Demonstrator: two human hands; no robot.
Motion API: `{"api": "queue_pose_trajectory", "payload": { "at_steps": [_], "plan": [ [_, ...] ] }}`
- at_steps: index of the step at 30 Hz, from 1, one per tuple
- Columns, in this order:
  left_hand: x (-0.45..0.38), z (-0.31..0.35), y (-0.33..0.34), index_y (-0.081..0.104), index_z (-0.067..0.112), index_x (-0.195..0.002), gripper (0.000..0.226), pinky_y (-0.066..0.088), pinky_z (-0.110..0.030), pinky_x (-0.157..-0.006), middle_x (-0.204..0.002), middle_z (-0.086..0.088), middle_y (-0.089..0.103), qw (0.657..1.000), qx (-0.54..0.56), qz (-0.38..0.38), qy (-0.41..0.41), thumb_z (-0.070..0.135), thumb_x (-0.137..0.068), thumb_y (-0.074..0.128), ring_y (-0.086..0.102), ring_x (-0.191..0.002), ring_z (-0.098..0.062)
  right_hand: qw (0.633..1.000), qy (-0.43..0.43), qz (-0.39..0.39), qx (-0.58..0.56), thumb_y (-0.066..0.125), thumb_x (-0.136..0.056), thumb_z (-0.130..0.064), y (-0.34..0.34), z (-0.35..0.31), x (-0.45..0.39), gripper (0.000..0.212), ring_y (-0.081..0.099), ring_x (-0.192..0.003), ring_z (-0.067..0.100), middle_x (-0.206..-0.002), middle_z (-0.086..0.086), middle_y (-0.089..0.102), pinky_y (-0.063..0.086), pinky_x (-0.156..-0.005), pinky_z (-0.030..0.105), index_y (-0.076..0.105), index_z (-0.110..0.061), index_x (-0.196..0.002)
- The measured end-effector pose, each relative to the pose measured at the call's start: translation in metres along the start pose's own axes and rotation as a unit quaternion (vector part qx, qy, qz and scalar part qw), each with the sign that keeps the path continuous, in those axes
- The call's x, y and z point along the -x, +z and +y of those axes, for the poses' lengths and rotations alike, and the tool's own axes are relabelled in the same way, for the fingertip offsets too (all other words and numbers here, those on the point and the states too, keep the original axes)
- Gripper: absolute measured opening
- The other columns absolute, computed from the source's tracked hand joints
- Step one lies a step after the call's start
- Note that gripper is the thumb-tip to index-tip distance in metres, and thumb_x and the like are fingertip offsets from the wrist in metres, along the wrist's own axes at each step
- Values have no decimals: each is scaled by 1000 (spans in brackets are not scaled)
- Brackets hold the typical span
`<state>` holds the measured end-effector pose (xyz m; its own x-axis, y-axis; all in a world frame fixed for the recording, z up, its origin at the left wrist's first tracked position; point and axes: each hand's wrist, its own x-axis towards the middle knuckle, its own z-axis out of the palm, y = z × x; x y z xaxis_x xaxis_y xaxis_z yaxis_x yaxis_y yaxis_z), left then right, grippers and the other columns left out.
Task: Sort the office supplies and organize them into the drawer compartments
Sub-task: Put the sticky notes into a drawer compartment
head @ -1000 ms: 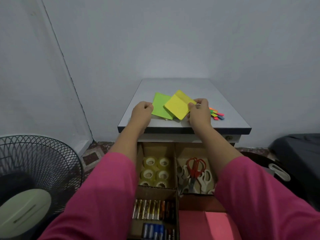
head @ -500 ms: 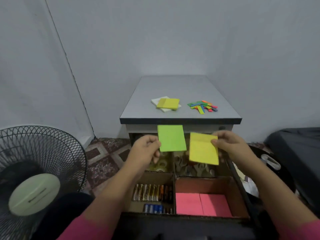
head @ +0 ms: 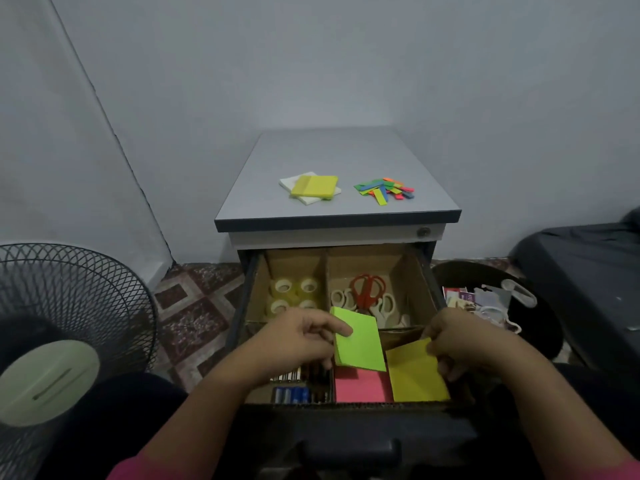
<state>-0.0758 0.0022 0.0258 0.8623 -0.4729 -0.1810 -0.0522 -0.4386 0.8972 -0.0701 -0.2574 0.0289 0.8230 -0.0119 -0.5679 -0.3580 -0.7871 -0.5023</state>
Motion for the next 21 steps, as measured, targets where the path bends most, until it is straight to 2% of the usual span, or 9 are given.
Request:
{"api": "queue_pose_trajectory", "payload": {
  "at_steps": [3,4,6,8,10,13,16,18,21],
  "plan": [
    [2,6,4,69,35,-106,32,51,-19,-79,-95,7,67,990,-132,0,47,9,-88,63,61,-80,3,997,16,35,67,55,-91,-1,10,-4,-5,24,67,-63,24,-75,15,68,60,-72,41,59,-3,-115],
    [3,9,7,69,35,-110,27,48,-18,-79,-98,11,67,969,-233,8,80,18,-90,63,57,-83,6,995,16,46,86,56,-90,-3,12,-4,-6,24,68,-63,24,-79,15,70,60,-74,42,59,-5,-114],
    [4,14,12,68,36,-113,24,37,-22,-72,-97,14,67,888,-422,38,178,33,-91,60,43,-81,4,991,15,63,118,59,-89,-6,15,-5,-6,22,66,-61,22,-85,15,72,58,-72,38,61,-9,-111],
    [4,16,16,72,36,-102,20,27,-26,-66,-80,14,63,819,-494,58,287,39,-86,60,36,-75,-3,988,18,74,133,62,-88,-9,14,-5,-6,18,63,-58,20,-85,14,72,58,-69,37,65,-10,-105],
    [5,16,20,75,34,-92,22,28,-26,-62,-72,12,52,791,-502,60,345,42,-85,55,41,-73,-9,987,21,82,139,64,-86,-13,14,-5,-5,14,66,-61,19,-81,11,72,59,-69,36,67,-10,-99],
    [6,16,28,75,31,-85,28,37,-27,-62,-71,12,50,785,-508,36,354,39,-87,48,45,-74,-11,988,15,109,112,62,-86,-19,15,-4,-5,14,65,-60,17,-74,4,69,58,-63,28,68,-8,-92],
    [3,11,36,74,25,-75,26,38,-27,-60,-66,9,54,783,-508,23,359,30,-86,51,47,-67,-12,986,51,79,137,64,-88,-19,13,-8,-6,17,68,-62,18,-82,8,73,59,-71,31,69,-6,-98],
    [3,10,41,71,19,-68,21,38,-26,-58,-64,6,53,796,-478,20,370,25,-82,57,45,-64,-14,983,79,55,155,66,-88,-18,11,-12,-6,17,67,-61,16,-87,8,75,59,-77,32,69,-8,-102],
    [3,12,47,66,17,-63,19,39,-24,-55,-61,4,50,817,-448,12,363,27,-76,59,45,-61,-14,979,85,56,178,67,-87,-16,11,-12,-7,17,71,-73,18,-90,8,75,59,-79,33,67,-8,-103]
  ]
}}
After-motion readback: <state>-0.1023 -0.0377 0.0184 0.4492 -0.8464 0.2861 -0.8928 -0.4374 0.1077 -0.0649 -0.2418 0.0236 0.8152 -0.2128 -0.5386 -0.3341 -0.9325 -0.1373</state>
